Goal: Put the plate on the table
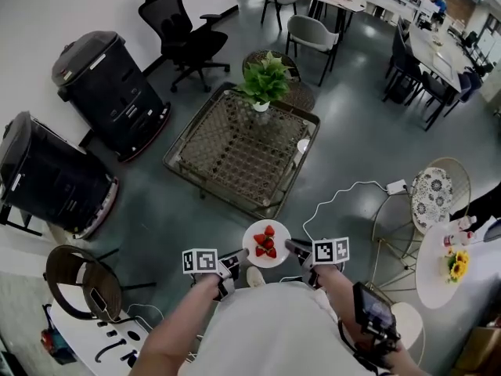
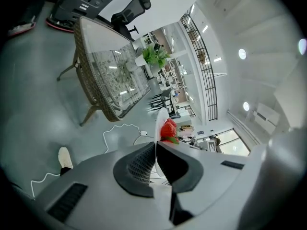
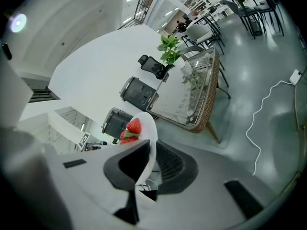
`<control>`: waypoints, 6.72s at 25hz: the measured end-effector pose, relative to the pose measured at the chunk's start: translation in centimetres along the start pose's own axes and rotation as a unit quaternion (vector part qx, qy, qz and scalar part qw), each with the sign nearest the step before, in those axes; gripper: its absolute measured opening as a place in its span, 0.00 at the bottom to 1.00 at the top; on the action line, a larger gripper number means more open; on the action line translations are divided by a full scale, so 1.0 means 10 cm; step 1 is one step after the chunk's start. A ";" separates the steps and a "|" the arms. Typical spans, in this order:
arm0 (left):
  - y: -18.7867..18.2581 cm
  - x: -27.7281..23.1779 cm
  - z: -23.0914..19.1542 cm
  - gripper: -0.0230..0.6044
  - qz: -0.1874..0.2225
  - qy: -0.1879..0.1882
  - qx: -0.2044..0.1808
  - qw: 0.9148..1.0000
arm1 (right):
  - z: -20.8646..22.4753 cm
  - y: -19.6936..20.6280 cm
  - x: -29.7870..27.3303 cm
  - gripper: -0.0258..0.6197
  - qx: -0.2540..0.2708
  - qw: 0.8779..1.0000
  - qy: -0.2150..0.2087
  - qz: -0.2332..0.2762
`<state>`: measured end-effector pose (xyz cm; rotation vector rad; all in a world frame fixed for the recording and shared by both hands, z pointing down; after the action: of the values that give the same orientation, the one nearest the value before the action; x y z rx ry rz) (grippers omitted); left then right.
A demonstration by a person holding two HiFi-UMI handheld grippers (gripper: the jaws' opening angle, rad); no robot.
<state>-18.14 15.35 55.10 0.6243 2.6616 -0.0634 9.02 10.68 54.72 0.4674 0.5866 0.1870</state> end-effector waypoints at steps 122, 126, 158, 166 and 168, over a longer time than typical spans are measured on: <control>-4.12 -2.57 -0.92 0.06 -0.059 -0.157 0.008 0.986 | 2.74 -3.08 -2.32 0.09 -0.072 0.989 0.097 -0.082; -4.15 -2.63 -0.96 0.07 -0.061 -0.172 0.008 0.983 | 2.79 -3.08 -2.35 0.09 -0.078 0.988 0.108 -0.081; -4.12 -2.63 -0.89 0.16 -0.077 -0.230 -0.070 0.968 | 2.63 -3.09 -2.53 0.17 0.072 0.973 0.169 -0.139; -4.09 -2.53 -0.89 0.17 -0.058 -0.226 -0.070 0.970 | 2.68 -3.08 -2.42 0.17 0.038 0.978 0.171 -0.109; -4.08 -2.50 -0.88 0.17 -0.055 -0.227 -0.074 0.969 | 2.68 -3.08 -2.39 0.17 0.031 0.979 0.172 -0.104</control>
<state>-18.69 -30.57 71.14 0.3607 2.2280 -0.0346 5.95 -33.44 71.43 0.4333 0.9781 0.0482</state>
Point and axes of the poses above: the fingertips, and each gripper's own axes: x backward along the fingers, z to its right, y out of its underside, the point moved 9 cm from there along x, backward along the fingers, and after that the axes turned 7 degrees about x, right-handed, at the moved point
